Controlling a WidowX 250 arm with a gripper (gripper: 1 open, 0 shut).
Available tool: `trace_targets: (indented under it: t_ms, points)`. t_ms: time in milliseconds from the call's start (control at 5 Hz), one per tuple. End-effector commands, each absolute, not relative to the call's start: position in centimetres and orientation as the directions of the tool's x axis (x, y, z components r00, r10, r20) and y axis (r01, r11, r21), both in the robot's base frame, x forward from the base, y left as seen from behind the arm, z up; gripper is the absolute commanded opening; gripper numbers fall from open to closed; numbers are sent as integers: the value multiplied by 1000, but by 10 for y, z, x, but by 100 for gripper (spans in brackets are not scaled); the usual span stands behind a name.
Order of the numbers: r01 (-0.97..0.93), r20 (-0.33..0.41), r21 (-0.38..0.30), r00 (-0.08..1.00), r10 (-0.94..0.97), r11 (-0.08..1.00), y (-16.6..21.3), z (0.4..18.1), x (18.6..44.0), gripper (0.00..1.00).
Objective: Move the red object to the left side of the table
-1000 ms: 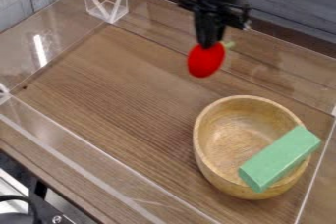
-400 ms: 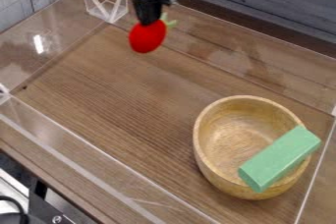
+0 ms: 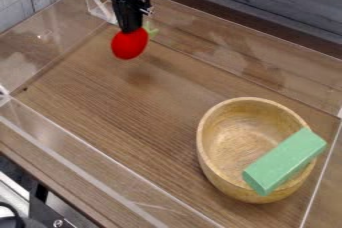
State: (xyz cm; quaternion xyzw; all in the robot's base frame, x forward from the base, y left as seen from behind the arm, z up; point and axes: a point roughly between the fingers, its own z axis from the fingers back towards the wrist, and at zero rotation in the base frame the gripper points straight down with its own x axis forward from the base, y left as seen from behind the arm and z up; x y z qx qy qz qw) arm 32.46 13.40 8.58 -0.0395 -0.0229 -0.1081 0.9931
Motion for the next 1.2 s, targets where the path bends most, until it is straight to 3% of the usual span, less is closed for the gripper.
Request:
trace_targets:
  t_ms: [0, 200, 400, 600, 800, 1000]
  points:
    - [188, 101, -34, 978, -184, 982, 165, 96, 331, 0]
    - [162, 92, -39, 983, -158, 986, 187, 86, 329, 0]
    - [151, 84, -47, 986, -147, 987, 197, 81, 324, 100]
    - [178, 78, -53, 982, -173, 983, 200, 86, 326, 100]
    - [202, 76, -55, 977, -198, 978, 202, 94, 328, 0]
    - [220, 73, -58, 974, -216, 974, 203, 99, 332, 100]
